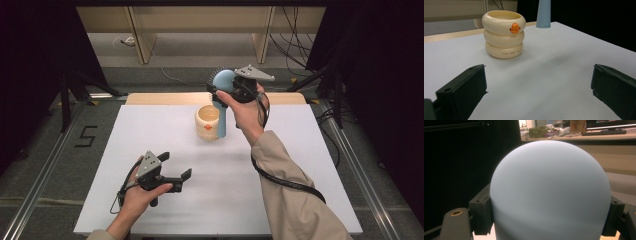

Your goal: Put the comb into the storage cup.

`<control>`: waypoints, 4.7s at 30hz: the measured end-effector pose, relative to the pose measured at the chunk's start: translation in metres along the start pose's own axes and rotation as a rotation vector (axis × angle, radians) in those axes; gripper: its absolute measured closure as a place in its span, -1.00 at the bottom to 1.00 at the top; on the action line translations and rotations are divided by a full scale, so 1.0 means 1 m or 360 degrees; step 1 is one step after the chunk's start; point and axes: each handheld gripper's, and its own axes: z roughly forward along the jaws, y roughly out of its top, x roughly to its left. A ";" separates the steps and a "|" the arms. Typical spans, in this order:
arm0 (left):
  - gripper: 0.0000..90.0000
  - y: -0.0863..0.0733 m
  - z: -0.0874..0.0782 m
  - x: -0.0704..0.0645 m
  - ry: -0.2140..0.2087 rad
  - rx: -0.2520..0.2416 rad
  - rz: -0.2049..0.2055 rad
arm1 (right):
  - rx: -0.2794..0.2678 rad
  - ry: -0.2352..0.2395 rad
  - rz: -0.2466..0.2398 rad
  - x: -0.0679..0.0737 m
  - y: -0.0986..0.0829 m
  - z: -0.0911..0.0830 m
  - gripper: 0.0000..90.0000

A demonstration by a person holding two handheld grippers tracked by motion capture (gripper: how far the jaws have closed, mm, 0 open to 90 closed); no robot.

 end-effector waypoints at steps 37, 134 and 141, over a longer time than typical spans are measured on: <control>-1.00 0.001 -0.001 0.001 0.0022 -0.0019 -0.0013 | -0.0013 -0.0029 -0.0004 -0.002 0.009 0.004 -0.53; -1.00 0.001 -0.002 0.004 0.0023 -0.0016 -0.0014 | -0.0077 -0.0082 -0.0006 -0.005 0.024 0.036 -0.53; -1.00 0.001 -0.002 0.004 0.0022 -0.0014 -0.0010 | -0.0087 -0.0101 -0.0010 -0.005 0.023 0.037 -0.53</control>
